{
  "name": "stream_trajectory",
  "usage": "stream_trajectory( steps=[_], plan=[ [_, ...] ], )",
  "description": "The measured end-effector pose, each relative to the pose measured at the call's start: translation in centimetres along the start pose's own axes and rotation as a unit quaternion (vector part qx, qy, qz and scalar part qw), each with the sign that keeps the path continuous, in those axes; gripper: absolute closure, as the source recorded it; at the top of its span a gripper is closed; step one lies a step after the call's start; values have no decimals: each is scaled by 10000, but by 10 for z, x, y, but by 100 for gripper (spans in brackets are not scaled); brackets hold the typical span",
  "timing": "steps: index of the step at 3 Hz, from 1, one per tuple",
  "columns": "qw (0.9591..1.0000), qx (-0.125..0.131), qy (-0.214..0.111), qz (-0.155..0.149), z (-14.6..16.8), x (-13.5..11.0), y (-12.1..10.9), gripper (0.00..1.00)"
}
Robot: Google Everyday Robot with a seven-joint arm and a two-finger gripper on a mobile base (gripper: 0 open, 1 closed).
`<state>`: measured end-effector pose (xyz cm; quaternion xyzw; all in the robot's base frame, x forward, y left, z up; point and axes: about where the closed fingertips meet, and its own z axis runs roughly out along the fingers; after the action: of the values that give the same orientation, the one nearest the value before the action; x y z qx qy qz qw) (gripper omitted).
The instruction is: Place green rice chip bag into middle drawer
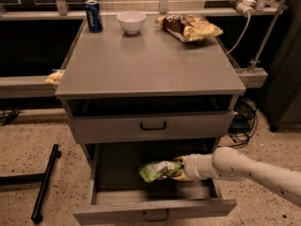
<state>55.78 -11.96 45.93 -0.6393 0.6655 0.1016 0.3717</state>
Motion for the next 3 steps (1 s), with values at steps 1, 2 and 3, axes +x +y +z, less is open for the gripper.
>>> stream_trajectory(
  steps=[1, 2, 3],
  plan=[
    [9999, 70, -32, 136, 19, 17, -14, 100],
    [9998, 86, -39, 148, 20, 18, -16, 81],
    [9998, 86, -39, 148, 20, 18, -16, 58]
  ],
)
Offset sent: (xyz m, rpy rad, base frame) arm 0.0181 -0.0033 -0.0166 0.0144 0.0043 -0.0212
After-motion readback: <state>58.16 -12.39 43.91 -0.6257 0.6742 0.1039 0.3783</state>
